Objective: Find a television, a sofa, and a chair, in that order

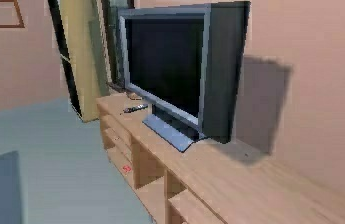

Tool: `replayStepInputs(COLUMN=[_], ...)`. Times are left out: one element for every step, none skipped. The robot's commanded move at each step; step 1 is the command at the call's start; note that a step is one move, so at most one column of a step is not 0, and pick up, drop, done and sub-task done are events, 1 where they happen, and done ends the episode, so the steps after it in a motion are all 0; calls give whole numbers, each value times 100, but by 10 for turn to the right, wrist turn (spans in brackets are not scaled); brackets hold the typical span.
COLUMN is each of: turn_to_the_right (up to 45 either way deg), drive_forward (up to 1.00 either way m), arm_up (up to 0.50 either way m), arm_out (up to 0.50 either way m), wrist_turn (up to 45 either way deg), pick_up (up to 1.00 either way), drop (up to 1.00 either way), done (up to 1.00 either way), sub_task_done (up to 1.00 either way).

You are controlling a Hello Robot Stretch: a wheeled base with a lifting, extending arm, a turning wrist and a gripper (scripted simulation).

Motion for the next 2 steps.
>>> replayStepInputs(turn_to_the_right=[300,30], drive_forward=[0,0], arm_up=[0,0], arm_out=[0,0], wrist_turn=[0,0], pick_up=[0,0], drop=[0,0], done=[0,0], sub_task_done=[0,0])
